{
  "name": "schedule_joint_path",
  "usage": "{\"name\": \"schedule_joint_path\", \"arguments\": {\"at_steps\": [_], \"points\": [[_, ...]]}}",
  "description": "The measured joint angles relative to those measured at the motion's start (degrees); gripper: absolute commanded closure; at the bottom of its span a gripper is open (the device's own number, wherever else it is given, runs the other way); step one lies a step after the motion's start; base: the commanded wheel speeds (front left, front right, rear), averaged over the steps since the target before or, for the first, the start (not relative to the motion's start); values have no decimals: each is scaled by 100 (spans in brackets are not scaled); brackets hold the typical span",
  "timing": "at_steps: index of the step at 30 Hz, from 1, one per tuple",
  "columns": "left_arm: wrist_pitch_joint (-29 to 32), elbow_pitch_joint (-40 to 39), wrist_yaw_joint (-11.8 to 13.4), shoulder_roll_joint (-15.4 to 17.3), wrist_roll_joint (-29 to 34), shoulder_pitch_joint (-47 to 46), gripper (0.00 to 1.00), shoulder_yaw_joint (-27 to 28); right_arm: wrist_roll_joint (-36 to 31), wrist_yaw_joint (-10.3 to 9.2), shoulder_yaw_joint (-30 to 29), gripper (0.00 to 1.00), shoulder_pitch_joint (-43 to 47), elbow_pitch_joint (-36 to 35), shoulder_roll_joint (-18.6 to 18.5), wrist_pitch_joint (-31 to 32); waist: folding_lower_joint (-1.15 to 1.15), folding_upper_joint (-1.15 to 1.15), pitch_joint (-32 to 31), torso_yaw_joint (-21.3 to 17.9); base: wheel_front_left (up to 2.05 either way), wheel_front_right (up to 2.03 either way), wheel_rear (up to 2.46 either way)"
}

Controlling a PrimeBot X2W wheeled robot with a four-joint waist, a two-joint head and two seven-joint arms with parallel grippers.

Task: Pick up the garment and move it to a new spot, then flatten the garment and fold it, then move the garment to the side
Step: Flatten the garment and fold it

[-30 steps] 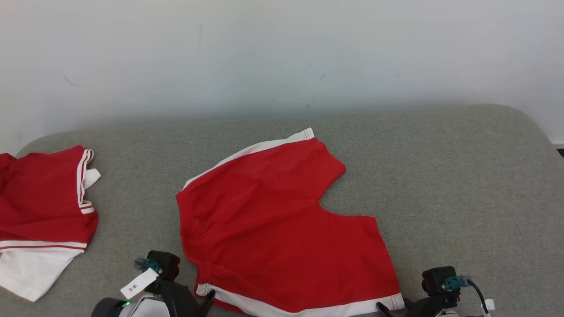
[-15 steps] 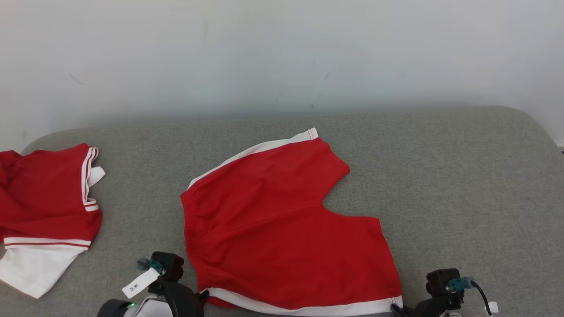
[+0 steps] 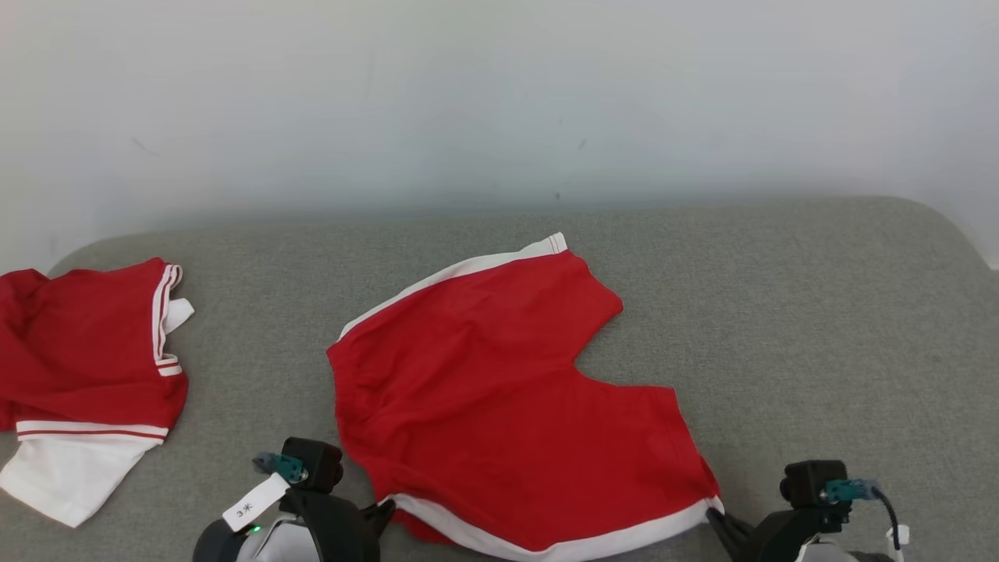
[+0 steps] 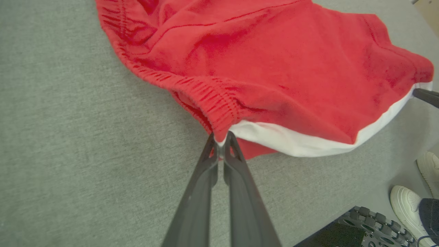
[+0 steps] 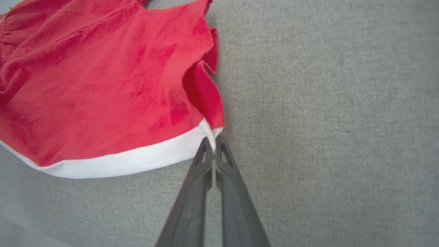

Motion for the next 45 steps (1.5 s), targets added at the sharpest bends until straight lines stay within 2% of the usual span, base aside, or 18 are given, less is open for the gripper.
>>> {"name": "schedule_joint_path", "arguments": {"at_steps": [7, 15, 21, 26, 31, 37, 45], "points": [[-144, -416, 57, -52, -80, -8, 100, 163, 253, 132, -190, 100, -141, -559, 2, -100, 0, 0, -62, 70, 0, 0, 0], [-129, -630, 224, -115, -126, -306, 100, 266, 493, 230, -303, 100, -1122, -813, 14, -1, -1, -1, 36, 131, 0, 0, 0], [-36, -627, 458, -316, -107, -878, 100, 377, 323, 75, -321, 100, -1936, -734, -29, 114, -1, -1, 326, 222, 0, 0, 0], [-8, -467, 714, -583, -59, -1543, 100, 526, 74, -241, -428, 100, -2694, -424, -98, 157, 0, -1, 739, 360, 0, 0, 0], [-35, -302, 824, -783, -47, -2005, 100, 667, -20, -530, -573, 100, -3320, -110, -107, 148, 0, 0, 1124, 499, 0, 0, 0], [-171, 3, 916, -926, -47, -2556, 100, 823, -62, -534, -552, 100, -4022, 355, -96, 127, 1, 0, 1597, 663, 0, 0, 0], [-450, 505, 978, -1062, 74, -3168, 100, 921, -252, -638, -519, 100, -4826, 1016, -23, -56, 1, 0, 2154, 870, 0, 0, 0]]}}
